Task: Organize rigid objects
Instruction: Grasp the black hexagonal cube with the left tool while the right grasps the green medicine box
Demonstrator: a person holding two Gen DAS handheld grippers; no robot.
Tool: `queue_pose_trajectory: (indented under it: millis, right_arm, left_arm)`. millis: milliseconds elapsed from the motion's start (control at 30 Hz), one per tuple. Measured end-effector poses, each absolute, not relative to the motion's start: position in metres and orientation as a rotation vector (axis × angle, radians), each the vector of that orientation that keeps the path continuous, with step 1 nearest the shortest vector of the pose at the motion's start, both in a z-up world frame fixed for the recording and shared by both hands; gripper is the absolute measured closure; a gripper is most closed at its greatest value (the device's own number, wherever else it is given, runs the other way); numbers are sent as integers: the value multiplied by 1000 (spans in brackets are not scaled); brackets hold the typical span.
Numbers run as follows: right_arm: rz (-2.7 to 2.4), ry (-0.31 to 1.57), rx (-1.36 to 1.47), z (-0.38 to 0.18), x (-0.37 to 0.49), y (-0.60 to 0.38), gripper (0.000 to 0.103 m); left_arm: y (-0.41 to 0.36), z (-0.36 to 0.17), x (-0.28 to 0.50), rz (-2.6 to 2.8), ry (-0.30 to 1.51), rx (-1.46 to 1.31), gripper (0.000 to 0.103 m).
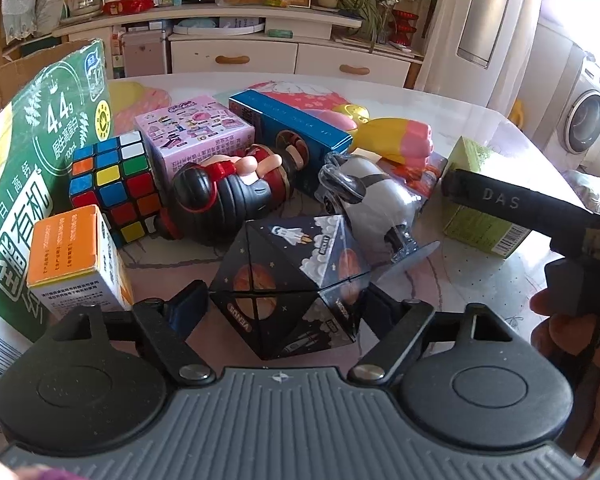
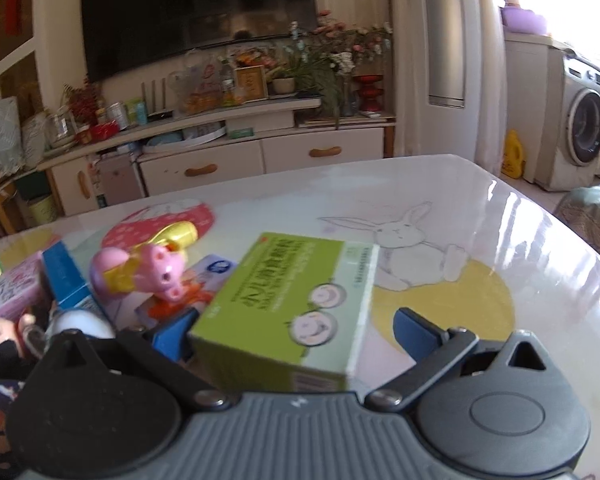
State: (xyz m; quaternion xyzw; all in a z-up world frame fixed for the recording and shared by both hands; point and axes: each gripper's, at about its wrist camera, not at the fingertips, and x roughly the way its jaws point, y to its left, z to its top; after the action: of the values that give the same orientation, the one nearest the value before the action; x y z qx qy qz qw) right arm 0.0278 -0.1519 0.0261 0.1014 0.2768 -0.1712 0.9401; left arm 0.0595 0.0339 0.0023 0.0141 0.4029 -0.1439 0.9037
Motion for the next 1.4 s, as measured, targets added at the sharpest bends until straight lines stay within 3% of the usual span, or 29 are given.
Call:
queue_pose_trajectory:
  millis: [167,533,1400]
  right_arm:
    - [-322,558,221,26,25,-157,21]
    - [-287,540,159,27,13,-151,33]
    - [-217,584,226,40,-49,-115,34]
  left_arm:
    - [31,4,56,-308,828,39,13]
    - [38,5,47,-285,823,34,14]
    - [48,4,17,-311,791,28,15]
